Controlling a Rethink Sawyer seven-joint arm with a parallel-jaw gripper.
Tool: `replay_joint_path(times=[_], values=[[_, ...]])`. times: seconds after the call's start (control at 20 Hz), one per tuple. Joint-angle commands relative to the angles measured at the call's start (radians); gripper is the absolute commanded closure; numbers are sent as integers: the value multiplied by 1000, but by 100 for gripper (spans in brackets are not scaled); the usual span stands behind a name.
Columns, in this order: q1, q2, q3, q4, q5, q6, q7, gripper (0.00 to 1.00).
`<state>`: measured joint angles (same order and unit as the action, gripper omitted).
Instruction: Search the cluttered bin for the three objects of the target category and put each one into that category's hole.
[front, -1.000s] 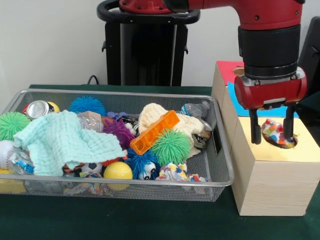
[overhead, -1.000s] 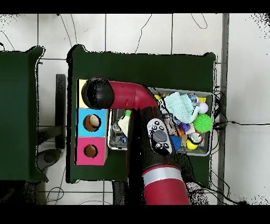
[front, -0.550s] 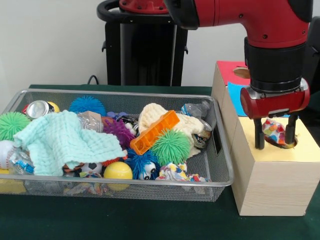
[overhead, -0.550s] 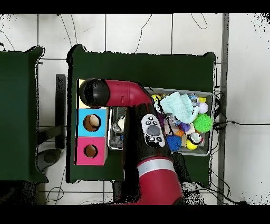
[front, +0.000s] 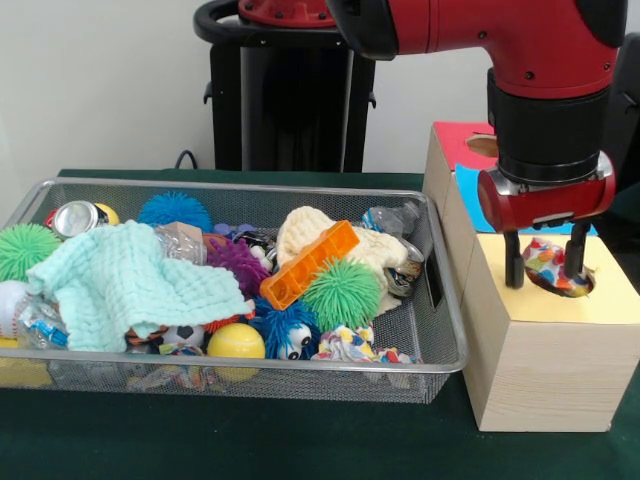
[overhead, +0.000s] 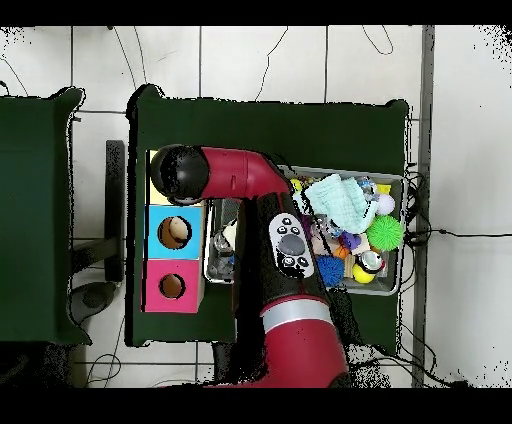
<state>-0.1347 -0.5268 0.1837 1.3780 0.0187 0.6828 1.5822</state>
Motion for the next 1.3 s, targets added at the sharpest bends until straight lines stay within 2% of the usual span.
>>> replay_joint_path(times=[0.05,0.3,0.65,0.8,1.3], values=[[-14,62,21,-8,-36,143,35,0],[-18,64,32,-10,-35,120,31,0],[-31,66,53,12,-27,148,8,0],[-31,84,65,-9,-26,204,-12,0],[-35,109,88,-78,-33,279,-45,0]])
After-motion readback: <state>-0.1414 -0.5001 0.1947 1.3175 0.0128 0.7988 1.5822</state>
